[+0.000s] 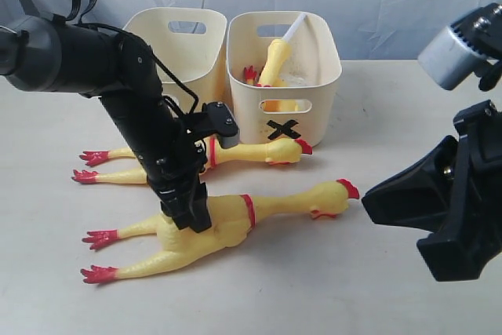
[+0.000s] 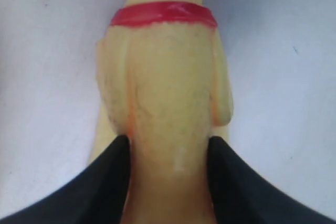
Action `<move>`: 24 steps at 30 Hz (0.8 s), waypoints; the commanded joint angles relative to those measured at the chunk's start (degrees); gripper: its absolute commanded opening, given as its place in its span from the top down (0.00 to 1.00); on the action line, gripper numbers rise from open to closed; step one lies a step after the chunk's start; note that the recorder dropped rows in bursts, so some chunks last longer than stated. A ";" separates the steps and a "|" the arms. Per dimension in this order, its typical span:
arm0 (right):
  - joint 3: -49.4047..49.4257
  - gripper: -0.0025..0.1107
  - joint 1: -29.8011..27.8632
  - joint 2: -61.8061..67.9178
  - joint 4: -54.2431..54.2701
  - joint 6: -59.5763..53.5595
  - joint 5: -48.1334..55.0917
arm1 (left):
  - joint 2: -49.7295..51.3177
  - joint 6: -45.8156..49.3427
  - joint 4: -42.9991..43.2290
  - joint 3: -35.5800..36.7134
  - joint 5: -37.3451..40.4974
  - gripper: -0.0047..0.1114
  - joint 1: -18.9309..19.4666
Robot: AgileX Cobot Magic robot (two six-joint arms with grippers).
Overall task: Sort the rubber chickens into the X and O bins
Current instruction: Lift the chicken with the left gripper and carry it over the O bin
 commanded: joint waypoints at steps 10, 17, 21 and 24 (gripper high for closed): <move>0.27 0.98 -0.27 -0.26 0.11 0.03 -0.02 | -4.49 -5.56 -0.10 0.87 9.58 0.96 -0.17; 0.27 0.98 -0.27 -0.26 0.11 0.03 -0.02 | -10.02 -10.52 -0.10 0.51 9.73 0.96 -0.17; 0.27 0.98 -0.27 -0.26 0.11 0.03 -0.02 | -13.10 -11.04 -0.10 0.51 8.93 0.96 -0.17; 0.27 0.98 -0.27 -0.26 0.11 0.03 -0.02 | -15.54 -12.34 0.14 0.51 7.13 0.96 -0.17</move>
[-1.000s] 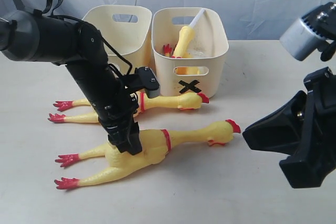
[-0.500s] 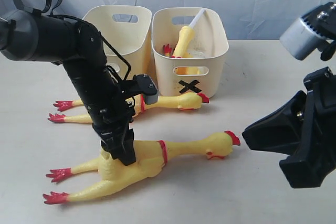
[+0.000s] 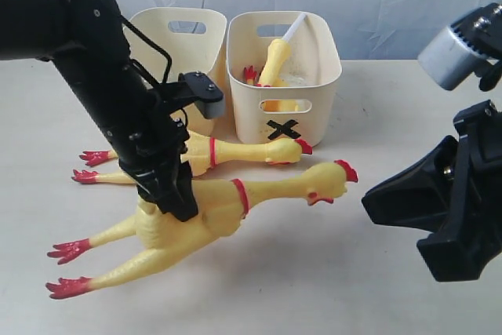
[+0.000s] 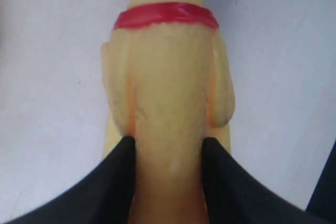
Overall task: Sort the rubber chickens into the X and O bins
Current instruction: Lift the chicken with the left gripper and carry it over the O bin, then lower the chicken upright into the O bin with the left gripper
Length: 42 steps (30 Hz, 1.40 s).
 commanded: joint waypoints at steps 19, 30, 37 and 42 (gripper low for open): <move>0.27 0.98 -0.27 -0.26 0.11 0.03 -0.02 | -11.79 -20.69 14.22 -7.53 -21.14 0.96 -0.07; 0.27 0.98 -0.27 -0.26 0.57 0.03 -0.13 | -8.61 -45.98 43.65 -10.43 -45.69 0.96 0.12; 0.27 0.98 -0.27 -0.26 0.57 0.03 -0.13 | -0.18 -47.32 44.16 -11.29 -61.96 0.96 4.78; 0.27 0.98 -0.27 -0.26 0.57 0.03 -0.37 | 4.61 -47.32 41.24 -13.68 -68.70 0.96 8.34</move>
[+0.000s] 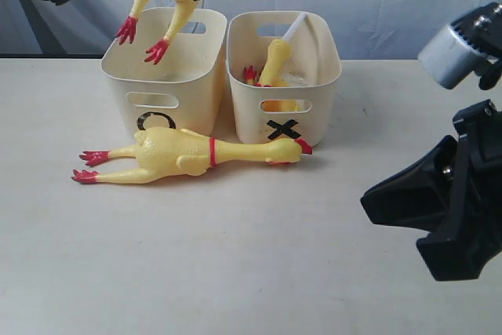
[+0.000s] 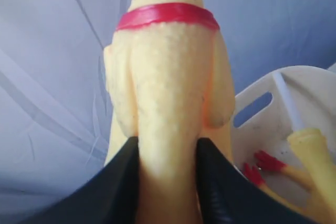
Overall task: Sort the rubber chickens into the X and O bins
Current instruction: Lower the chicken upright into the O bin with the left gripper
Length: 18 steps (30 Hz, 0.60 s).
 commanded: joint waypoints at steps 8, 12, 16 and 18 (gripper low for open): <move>0.27 0.98 -0.27 -0.26 0.13 0.03 -0.37 | 8.24 0.00 -8.53 -2.18 -10.40 0.96 3.22; 0.27 0.98 -0.27 -0.26 0.13 0.03 -0.37 | 10.63 0.00 -14.99 -2.18 -14.47 0.96 4.04; 0.27 0.98 -0.27 -0.26 0.13 0.03 -0.25 | 12.24 1.28 -16.89 -2.18 -14.48 0.96 4.14; 0.27 0.98 -0.27 -0.26 0.13 0.03 -0.25 | 12.82 1.29 -16.89 -2.18 -13.44 0.96 4.14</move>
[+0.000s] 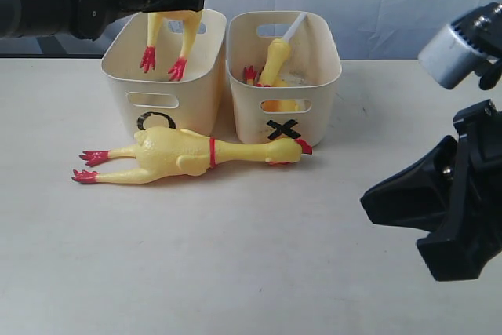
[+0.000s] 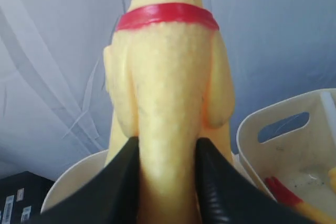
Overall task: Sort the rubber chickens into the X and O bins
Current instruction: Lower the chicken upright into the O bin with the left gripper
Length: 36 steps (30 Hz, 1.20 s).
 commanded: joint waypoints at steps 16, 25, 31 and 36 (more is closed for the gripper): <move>0.27 0.98 -0.27 -0.26 1.05 0.03 0.10 | 2.47 0.96 -2.05 -0.59 9.01 0.96 0.12; 0.27 0.98 -0.27 -0.26 1.05 0.03 0.21 | 4.81 0.85 -2.31 -0.59 10.46 0.96 0.12; 0.27 0.98 -0.27 -0.26 1.05 0.03 0.21 | 5.71 0.85 -2.21 -0.59 10.91 0.96 0.12; 0.27 0.98 -0.27 -0.26 1.18 0.03 0.22 | 5.83 1.00 -1.49 -0.59 12.85 0.96 0.12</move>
